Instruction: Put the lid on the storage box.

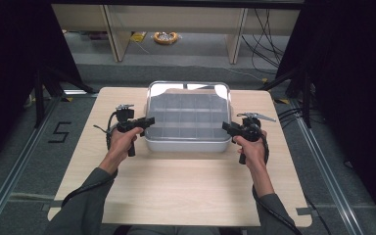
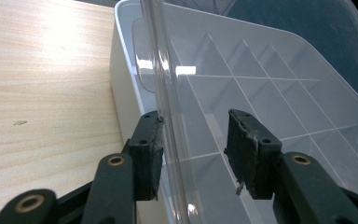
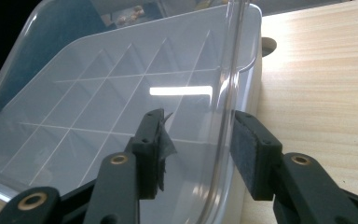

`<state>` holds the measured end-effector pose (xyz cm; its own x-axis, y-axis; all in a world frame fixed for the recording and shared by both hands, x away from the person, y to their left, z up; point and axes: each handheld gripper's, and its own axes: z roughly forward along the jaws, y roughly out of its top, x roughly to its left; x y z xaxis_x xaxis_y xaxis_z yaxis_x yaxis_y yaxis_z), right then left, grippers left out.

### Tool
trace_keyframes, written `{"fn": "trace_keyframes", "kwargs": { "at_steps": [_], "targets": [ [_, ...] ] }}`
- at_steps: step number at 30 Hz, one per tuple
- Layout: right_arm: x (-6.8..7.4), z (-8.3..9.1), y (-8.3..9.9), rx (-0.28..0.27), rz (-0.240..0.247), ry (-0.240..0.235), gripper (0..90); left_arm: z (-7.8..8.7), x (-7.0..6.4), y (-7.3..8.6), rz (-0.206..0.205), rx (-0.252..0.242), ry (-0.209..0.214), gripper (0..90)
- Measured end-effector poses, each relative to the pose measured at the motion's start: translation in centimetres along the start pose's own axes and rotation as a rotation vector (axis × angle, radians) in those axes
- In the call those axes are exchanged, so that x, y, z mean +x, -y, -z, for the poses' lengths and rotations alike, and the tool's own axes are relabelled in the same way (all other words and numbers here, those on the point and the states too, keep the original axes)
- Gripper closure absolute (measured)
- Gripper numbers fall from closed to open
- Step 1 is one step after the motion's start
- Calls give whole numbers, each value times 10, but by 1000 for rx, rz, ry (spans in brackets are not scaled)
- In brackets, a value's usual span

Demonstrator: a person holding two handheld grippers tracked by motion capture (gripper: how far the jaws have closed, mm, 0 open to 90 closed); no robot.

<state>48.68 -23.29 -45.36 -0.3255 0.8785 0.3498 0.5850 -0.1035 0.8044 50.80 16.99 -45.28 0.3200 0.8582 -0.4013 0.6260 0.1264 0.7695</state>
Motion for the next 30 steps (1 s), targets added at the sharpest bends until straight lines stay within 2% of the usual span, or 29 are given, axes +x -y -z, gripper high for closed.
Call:
{"fn": "trace_keyframes", "kwargs": {
  "at_steps": [3, 12, 15, 16, 18, 21, 23, 24, 30],
  "targets": [
    [-1, -1, 0, -4, 4, 1, 567, 1, -1, -1, 15, 10, 0, 555],
    [-2, 0, 1, -6, 3, 5, 559, 3, -1, 2, 8, 9, 2, 552],
    [1, 1, 1, 1, -30, -8, 558, 3, -2, 2, 10, 10, -1, 552],
    [-1, 1, 1, -6, -4, -5, 556, 3, -2, 2, 10, 10, -1, 551],
    [0, 1, 1, -2, -10, -5, 553, 4, -3, 2, 2, 13, -7, 549],
    [1, 1, 1, -2, -11, -2, 552, 4, -2, 2, 12, 14, -4, 550],
    [1, 1, 1, -5, 2, 16, 551, 4, -3, 2, 16, 15, -3, 546],
    [5, 3, 0, 1, -51, -1, 551, 4, -3, 2, 25, 17, 4, 546],
    [5, 2, -1, -6, -52, 2, 546, 4, -1, 2, 40, 15, 7, 541]
  ]
}}
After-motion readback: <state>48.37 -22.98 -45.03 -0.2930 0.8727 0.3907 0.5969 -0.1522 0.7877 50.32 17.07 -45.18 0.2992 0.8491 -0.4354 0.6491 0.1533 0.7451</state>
